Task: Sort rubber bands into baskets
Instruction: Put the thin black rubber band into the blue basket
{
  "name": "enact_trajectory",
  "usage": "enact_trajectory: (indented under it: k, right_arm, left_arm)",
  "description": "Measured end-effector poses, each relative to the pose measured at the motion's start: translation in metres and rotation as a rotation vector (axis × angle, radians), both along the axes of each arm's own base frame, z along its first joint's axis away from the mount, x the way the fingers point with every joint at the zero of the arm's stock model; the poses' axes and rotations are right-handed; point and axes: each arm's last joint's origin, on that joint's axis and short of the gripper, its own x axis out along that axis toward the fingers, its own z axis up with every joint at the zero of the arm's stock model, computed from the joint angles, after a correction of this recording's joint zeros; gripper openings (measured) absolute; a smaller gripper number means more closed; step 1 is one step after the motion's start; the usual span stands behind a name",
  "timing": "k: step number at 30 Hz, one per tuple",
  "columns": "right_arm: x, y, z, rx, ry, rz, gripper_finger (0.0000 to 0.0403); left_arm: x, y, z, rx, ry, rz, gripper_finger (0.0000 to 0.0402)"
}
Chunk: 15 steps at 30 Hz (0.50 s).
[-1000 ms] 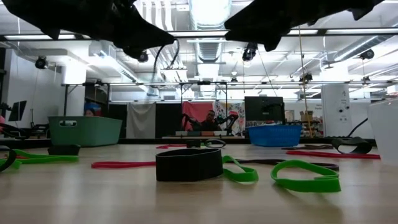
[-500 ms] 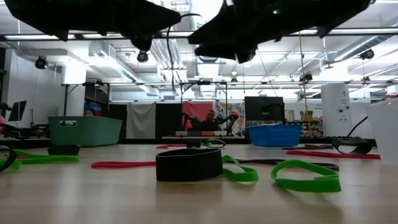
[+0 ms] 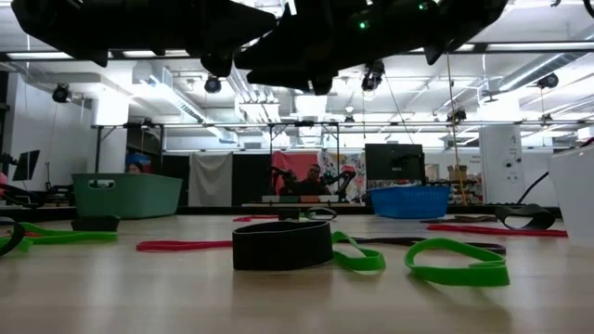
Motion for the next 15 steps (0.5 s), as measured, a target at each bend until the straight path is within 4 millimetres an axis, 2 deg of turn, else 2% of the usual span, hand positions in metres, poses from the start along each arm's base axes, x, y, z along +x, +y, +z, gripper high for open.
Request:
enact_trajectory:
  k: [5,10,15]
  right_arm:
    - [-0.0007,-0.0001,0.001,-0.003,-0.002,0.001,0.0152]
    - [-0.0013,0.0,0.0015,-0.011,-0.002,0.008,0.0035]
    - [-0.0017,0.0005,0.0014,-0.017,0.004,0.03,0.0011]
  left_arm:
    - [0.0,0.0,-0.0003,0.001,0.004,0.0,0.0]
    - [0.0,0.0,-0.0004,0.005,0.004,0.001,0.0]
    - [0.0,0.001,-0.0003,0.0,0.004,0.034,0.0001]
